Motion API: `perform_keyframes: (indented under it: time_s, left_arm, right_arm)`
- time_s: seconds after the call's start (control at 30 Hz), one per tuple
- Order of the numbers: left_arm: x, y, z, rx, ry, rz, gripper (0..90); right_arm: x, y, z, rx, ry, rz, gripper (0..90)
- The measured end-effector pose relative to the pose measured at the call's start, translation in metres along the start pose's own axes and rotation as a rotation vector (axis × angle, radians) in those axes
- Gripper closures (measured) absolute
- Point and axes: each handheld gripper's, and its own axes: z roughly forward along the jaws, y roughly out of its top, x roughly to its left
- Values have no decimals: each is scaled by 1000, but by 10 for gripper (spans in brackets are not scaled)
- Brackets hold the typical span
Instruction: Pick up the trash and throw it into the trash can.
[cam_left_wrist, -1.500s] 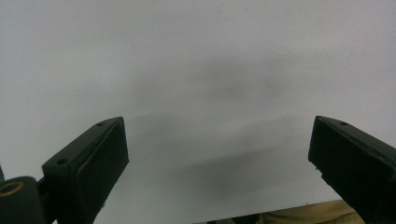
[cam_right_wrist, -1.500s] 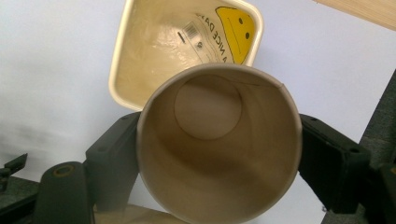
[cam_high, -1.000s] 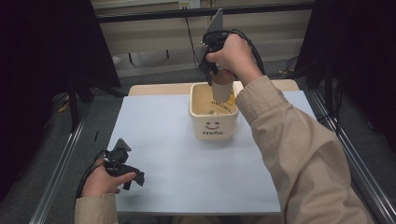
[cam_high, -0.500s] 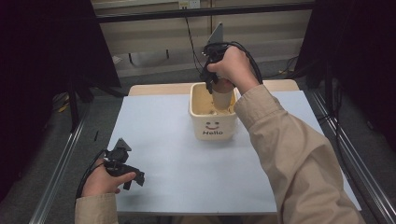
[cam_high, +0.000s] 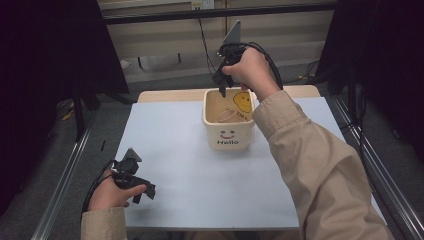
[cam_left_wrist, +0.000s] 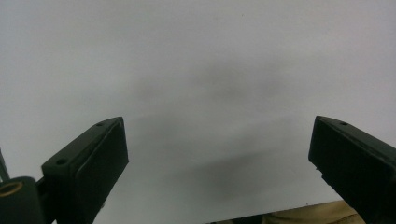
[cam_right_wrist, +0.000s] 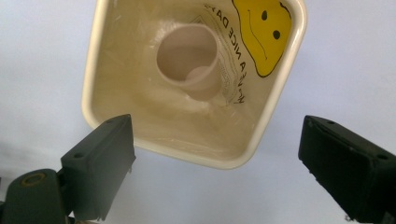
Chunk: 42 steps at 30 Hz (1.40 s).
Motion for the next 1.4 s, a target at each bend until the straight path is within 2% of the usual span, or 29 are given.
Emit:
perform_keyframes:
  time_s: [0.03,0.3,0.6,0.73,0.93,1.13,1.17,1.33,1.4]
  left_arm:
    - [1,0,-1,2,8,10,45]
    - [1,0,-1,0,0,8,45]
    - [1,0,0,-4,0,10,45]
    - [1,0,0,-2,3,11,45]
    - [2,-1,0,-8,10,21,45]
    - [2,-3,-2,-5,1,3,45]
    - [3,-3,-2,-13,13,7,45]
    - [5,-5,-1,7,5,4,45]
    - [4,-5,-2,-3,7,2,45]
  right_arm:
    - [0,0,-1,2,-5,-4,105]
    - [-4,-3,-15,4,-12,4,105]
    - [-13,-7,-54,-36,-38,13,100]
    - [-14,-8,-66,-42,-32,26,95]
    - [-15,-10,-66,-43,-27,14,92]
    - [-16,-15,-67,-34,-37,-4,83]
    - [-17,-17,-67,-34,-34,-4,82]
    - [-30,-30,-63,-43,-33,-3,81]
    - [-36,-37,-61,-37,-32,-2,81]
